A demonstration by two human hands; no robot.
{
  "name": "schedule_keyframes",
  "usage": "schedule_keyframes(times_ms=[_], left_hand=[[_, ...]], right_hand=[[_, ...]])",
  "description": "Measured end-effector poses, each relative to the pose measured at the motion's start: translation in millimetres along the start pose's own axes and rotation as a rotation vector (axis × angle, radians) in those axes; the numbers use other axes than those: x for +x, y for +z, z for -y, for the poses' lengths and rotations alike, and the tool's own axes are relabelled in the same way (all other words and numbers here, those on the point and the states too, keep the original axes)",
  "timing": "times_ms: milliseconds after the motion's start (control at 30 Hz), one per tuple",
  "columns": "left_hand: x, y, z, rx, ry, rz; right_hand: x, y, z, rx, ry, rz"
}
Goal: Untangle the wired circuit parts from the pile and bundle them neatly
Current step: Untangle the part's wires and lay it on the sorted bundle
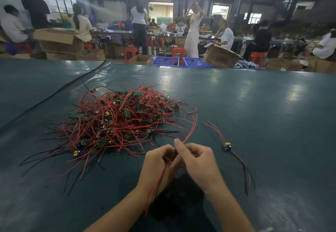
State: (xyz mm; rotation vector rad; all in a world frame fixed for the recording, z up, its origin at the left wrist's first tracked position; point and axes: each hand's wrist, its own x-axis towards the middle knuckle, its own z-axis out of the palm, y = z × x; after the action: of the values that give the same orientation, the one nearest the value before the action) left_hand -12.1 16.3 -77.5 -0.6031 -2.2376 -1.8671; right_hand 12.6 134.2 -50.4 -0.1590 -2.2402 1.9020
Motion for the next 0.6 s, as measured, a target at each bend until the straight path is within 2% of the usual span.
schedule_keyframes(times_ms=[100,200,367,433,500,600], left_hand=[[-1,-5,3,0.042,0.062,0.073],[-1,-7,3,0.167,0.099,0.125],[0,-8,3,0.215,0.086,0.048],[2,-11,2,0.212,0.079,0.031],[3,-16,2,0.255,0.081,0.012],[8,-27,4,0.498,0.176,-0.042]], right_hand=[[-2,2,-2,-0.122,-0.118,-0.071],[2,-3,-1,-0.078,-0.134,-0.238],[10,-23,11,0.467,-0.038,-0.423],[12,-32,16,0.569,0.003,-0.468],[13,-41,17,0.525,0.011,-0.49],[13,-49,13,0.19,-0.059,-0.508]])
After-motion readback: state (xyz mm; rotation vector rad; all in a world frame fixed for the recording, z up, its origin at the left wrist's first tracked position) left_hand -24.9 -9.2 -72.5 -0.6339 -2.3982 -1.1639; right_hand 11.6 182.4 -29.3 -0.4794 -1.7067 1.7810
